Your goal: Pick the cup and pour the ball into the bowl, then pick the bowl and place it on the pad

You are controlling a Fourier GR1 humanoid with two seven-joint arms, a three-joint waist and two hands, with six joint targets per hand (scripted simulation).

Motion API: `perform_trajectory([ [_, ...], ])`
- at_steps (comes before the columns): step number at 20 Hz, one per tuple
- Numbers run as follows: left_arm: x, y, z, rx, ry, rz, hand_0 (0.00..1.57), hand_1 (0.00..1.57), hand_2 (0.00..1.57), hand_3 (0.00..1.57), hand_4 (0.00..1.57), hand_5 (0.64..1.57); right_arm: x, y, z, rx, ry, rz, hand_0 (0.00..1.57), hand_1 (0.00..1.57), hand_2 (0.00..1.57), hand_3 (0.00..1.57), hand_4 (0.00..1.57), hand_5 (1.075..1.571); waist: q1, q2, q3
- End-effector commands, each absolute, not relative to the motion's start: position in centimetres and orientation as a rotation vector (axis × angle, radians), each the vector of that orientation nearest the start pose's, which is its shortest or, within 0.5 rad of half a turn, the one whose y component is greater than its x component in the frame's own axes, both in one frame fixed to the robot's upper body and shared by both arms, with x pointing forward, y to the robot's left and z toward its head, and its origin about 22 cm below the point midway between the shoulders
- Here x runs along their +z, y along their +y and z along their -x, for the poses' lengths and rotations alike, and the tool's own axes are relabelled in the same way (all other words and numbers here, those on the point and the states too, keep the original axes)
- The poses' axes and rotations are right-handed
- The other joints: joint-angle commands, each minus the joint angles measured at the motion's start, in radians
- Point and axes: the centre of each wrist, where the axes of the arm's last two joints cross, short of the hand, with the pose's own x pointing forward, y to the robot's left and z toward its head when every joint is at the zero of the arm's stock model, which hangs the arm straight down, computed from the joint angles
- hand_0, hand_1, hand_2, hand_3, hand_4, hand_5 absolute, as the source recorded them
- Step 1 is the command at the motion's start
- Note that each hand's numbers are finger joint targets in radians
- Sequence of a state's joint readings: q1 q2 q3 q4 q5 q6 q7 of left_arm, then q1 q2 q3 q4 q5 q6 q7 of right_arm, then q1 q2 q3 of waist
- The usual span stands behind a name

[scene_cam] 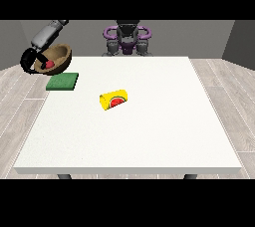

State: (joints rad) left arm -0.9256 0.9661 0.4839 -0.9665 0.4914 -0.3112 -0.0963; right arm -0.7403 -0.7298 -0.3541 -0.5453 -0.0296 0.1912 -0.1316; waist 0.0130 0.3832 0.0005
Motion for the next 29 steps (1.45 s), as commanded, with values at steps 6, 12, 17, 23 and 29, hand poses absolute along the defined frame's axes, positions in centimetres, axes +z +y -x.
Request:
perform_trajectory([
  [6, 34.0, 48.5, -32.1, 0.052, -2.360, -0.259, 0.00, 0.00, 0.00, 0.00, 0.00, 1.523, 8.8, -43.4, -37.4, 0.008, -1.514, 0.385, 1.57, 1.57, 1.57, 1.28, 1.16, 1.570, -0.027, 0.015, -0.0001],
  [12, 36.2, 49.2, -30.2, 0.024, -2.378, -0.235, 0.00, 0.00, 0.00, 0.00, 0.00, 1.523, 8.2, -47.6, -35.1, -0.200, -1.385, 0.357, 1.57, 1.57, 1.57, 1.57, 0.89, 1.562, 0.009, 0.020, 0.0007],
  [17, 38.7, 47.7, -29.3, 0.034, -2.441, -0.239, 0.00, 0.00, 0.00, 0.00, 0.00, 1.516, 11.6, -49.5, -35.0, -0.266, -1.465, 0.470, 0.85, 0.85, 0.80, 1.10, 0.00, 1.540, 0.006, 0.077, 0.0019],
  [23, 37.4, 47.7, -29.4, 0.040, -2.431, -0.237, 0.00, 0.00, 0.00, 0.00, 0.00, 1.514, 12.8, -50.5, -34.6, -0.269, -1.492, 0.510, 0.63, 0.63, 0.53, 0.82, 0.00, 1.521, 0.014, 0.062, 0.0009],
  [29, 34.8, 49.3, -30.4, 0.061, -2.344, -0.234, 0.00, 0.00, 0.00, 0.00, 0.00, 1.515, 17.5, -51.4, -34.8, -0.238, -1.507, 0.433, 0.13, 0.13, 0.28, 0.38, 0.00, 1.467, -0.023, -0.001, -0.0007],
])
